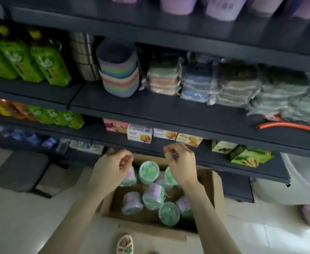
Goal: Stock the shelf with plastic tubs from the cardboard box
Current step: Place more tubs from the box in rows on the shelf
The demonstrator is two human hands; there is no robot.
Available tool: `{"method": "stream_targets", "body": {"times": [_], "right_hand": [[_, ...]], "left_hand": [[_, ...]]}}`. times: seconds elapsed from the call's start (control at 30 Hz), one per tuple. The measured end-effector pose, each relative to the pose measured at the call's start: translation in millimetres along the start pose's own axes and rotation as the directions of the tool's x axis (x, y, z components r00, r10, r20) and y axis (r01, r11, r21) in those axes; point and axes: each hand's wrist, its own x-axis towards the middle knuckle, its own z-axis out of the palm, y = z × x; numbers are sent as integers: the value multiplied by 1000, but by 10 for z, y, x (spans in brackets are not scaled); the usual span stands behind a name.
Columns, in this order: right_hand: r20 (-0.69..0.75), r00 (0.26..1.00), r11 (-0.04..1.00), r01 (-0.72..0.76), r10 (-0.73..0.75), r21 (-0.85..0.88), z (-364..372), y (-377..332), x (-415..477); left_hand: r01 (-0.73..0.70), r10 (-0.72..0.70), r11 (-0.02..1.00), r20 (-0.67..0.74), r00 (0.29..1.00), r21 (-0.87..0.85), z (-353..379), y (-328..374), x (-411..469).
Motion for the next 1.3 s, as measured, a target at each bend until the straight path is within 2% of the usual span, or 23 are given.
{"method": "stream_targets", "body": {"times": [0.13, 0.27, 0.4, 0.5, 0.63, 0.83, 0.9, 0.93, 0.97, 1.03, 1.1, 1.13, 1.2, 1.3], "right_hand": [[103, 984, 988, -143, 148, -53, 625, 296, -343], [148, 941, 952, -294, 305, -88, 1281, 612, -510], [139, 869, 880, -468, 475, -81, 1924, 978, -639], [125, 783, 793, -601, 609, -99, 2337, 1283, -711], [35, 721, 708, -668, 692, -230, 2668, 1629, -805], [69, 516, 512, -808, 854, -293, 2866, 2115, -878], [55, 450, 444, -842, 891, -306, 2877, 2256, -893], [48, 403, 402, -879, 914, -256, 2872, 2310, -906], [46, 364, 367, -914, 930, -171, 2867, 2350, -930], [50, 341, 343, -939, 939, -33, 2862, 2405, -978], [63, 322, 321, -947, 945, 17, 2864, 2458, -990], [70, 299, 297, -954, 952, 39, 2862, 2497, -989], [79, 248, 240, -966, 966, 97, 2852, 2563, -981], [61, 219, 205, -962, 974, 180, 2844, 2572, -986]], "left_hand": [[140, -136, 990, 128, 982, -24, 353, -507, -300], [343, -301, 935, 310, 902, -88, 808, -1133, -418], [446, -370, 888, 406, 836, -109, 1290, -1744, -421], [444, -385, 895, 424, 820, -46, 1705, -2104, -368], [457, -401, 889, 419, 815, -37, 2200, -2326, -282], [436, -403, 900, 443, 801, 29, 2752, -2616, 22], [426, -430, 898, 428, 795, 109, 2859, -2635, 88], [422, -449, 892, 429, 784, 162, 2905, -2628, 104], [443, -484, 874, 444, 754, 201, 2942, -2612, 111], [572, -587, 794, 504, 633, 206, 3022, -2576, 119], [722, -654, 679, 555, 514, 132, 3101, -2570, 124], [773, -670, 628, 567, 479, 90, 3137, -2591, 132], [829, -688, 559, 580, 437, 38, 3178, -2662, 156], [869, -704, 495, 587, 400, 1, 3159, -2718, 140]]}}
